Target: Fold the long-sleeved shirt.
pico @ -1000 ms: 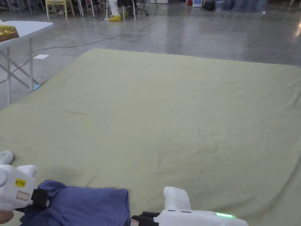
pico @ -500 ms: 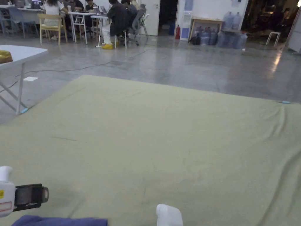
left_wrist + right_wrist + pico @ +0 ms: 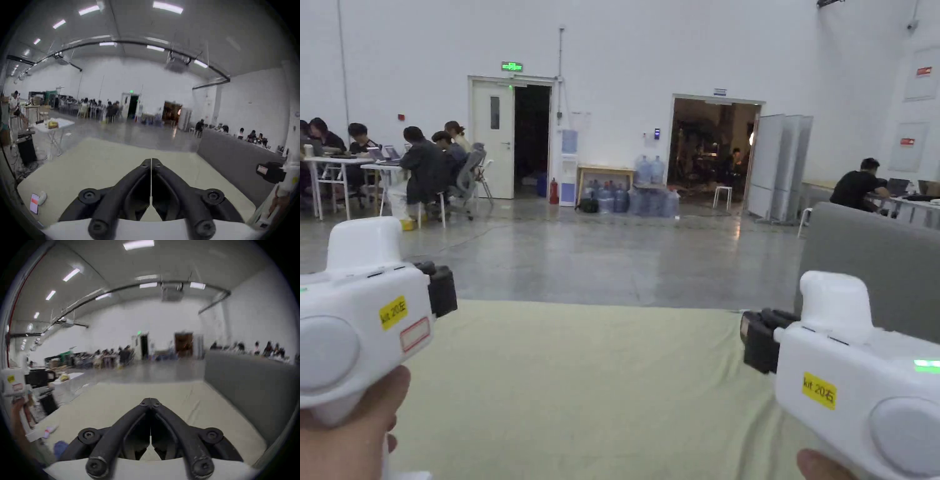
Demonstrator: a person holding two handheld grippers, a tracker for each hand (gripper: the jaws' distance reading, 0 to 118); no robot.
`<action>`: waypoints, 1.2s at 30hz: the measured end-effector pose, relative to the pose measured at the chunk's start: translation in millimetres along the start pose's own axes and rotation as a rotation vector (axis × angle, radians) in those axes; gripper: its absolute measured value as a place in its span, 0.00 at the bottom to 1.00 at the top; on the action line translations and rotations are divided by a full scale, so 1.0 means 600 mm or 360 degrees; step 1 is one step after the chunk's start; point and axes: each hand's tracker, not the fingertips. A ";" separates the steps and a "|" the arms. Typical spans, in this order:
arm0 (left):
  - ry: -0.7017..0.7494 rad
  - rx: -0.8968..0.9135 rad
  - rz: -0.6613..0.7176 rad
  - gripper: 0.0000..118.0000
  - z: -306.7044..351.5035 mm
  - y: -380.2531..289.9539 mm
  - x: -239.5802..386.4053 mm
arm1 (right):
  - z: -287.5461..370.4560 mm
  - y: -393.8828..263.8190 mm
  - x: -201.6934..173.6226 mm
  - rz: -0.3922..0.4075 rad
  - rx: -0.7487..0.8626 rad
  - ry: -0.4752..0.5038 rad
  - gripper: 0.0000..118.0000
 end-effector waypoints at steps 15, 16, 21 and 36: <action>0.0042 -0.0050 -0.0343 0.00 0.075 -0.071 0.157 | 0.069 -0.046 0.047 0.0030 -0.0031 -0.0002 0.00; 0.0044 -0.0051 -0.0341 0.00 0.074 -0.071 0.154 | 0.069 -0.046 0.044 0.0027 -0.0033 0.0001 0.00; 0.0033 -0.0052 -0.0242 0.17 0.081 -0.064 0.134 | 0.070 -0.038 0.035 0.0044 -0.0020 0.0055 0.23; 0.0081 0.0009 -0.0318 1.00 0.098 -0.056 0.131 | 0.075 -0.056 -0.028 0.0131 -0.0035 -0.0132 1.00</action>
